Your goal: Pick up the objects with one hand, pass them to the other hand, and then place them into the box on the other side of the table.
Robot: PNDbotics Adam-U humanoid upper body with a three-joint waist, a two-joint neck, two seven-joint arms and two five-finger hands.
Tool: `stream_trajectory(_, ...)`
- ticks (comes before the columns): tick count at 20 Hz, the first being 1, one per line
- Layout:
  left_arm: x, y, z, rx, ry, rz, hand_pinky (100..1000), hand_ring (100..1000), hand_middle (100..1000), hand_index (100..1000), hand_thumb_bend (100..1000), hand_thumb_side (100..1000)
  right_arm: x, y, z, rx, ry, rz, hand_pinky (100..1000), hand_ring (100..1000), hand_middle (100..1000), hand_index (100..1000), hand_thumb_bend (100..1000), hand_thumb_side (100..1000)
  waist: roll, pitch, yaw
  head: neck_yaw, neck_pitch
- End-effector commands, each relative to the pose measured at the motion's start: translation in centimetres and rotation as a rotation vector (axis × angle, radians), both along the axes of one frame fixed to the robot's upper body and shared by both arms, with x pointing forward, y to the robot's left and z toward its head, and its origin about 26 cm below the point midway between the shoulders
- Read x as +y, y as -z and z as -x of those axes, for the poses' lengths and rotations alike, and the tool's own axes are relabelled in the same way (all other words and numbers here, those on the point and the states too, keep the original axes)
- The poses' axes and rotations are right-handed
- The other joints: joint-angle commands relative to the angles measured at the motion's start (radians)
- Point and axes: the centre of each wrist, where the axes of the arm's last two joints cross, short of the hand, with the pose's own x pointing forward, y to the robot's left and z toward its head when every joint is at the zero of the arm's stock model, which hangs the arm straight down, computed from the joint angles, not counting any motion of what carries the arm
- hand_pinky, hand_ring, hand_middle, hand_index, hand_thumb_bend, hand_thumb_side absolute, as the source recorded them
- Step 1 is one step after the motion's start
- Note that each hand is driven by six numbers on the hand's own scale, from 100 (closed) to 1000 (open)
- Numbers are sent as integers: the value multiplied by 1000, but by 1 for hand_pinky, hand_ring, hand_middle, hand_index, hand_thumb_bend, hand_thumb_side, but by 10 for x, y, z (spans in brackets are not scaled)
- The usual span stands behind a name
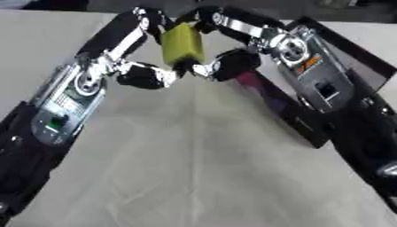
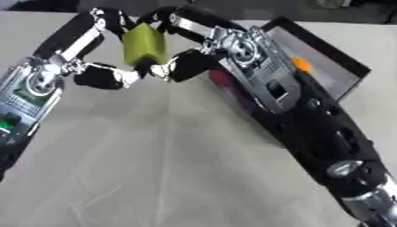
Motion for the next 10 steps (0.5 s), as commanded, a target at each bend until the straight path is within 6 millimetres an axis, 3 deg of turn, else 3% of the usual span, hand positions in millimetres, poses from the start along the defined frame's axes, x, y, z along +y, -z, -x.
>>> stream_trajectory(1,0,-9,4,-31,16,-1,747,571,621,600,262,239,-5,-10,0,-32,22,-7,906,867,920,924,218,321,-4,-50,0,-3,-14)
stream_trajectory(6,0,-10,4,-38,19,-4,747,570,621,600,262,237,-6,-9,0,-31,29,-6,905,862,910,905,213,311,-4,-49,-1,-3,-15)
stream_trajectory(10,-1,-9,5,-38,21,-3,746,570,621,601,261,238,-6,-9,-1,-20,29,-14,900,849,827,807,186,266,-4,-49,-2,-1,-15)
